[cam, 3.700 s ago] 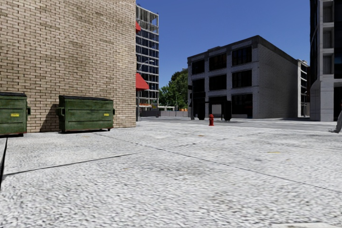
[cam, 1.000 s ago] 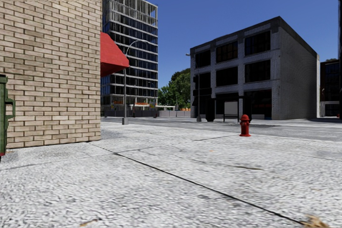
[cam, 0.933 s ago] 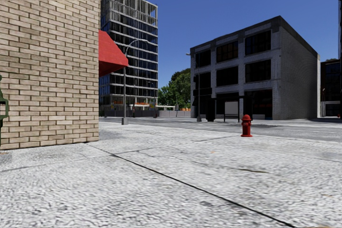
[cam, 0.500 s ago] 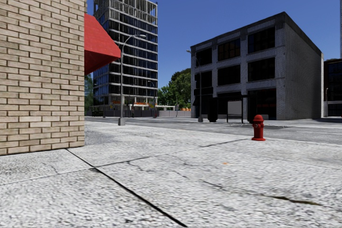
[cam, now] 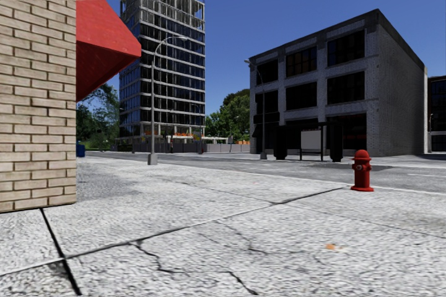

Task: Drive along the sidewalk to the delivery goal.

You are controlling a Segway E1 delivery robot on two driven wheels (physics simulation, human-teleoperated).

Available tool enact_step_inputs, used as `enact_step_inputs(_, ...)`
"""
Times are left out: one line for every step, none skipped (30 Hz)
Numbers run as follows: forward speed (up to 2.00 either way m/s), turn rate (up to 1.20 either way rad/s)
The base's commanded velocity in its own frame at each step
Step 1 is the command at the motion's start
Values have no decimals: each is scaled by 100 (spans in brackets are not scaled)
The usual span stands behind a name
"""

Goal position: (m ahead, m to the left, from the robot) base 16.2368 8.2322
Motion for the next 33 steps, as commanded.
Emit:
enact_step_inputs(200, 0)
enact_step_inputs(200, 0)
enact_step_inputs(200, 0)
enact_step_inputs(200, 0)
enact_step_inputs(200, 0)
enact_step_inputs(200, 0)
enact_step_inputs(200, 0)
enact_step_inputs(200, 0)
enact_step_inputs(200, 0)
enact_step_inputs(200, 0)
enact_step_inputs(200, 0)
enact_step_inputs(200, 0)
enact_step_inputs(200, 0)
enact_step_inputs(200, 0)
enact_step_inputs(200, 0)
enact_step_inputs(200, 0)
enact_step_inputs(200, 0)
enact_step_inputs(200, 0)
enact_step_inputs(200, 0)
enact_step_inputs(200, 0)
enact_step_inputs(200, 0)
enact_step_inputs(200, 0)
enact_step_inputs(200, 0)
enact_step_inputs(200, 0)
enact_step_inputs(200, 0)
enact_step_inputs(200, 0)
enact_step_inputs(200, 0)
enact_step_inputs(200, 0)
enact_step_inputs(200, 0)
enact_step_inputs(200, 1)
enact_step_inputs(200, 4)
enact_step_inputs(200, 7)
enact_step_inputs(200, 7)
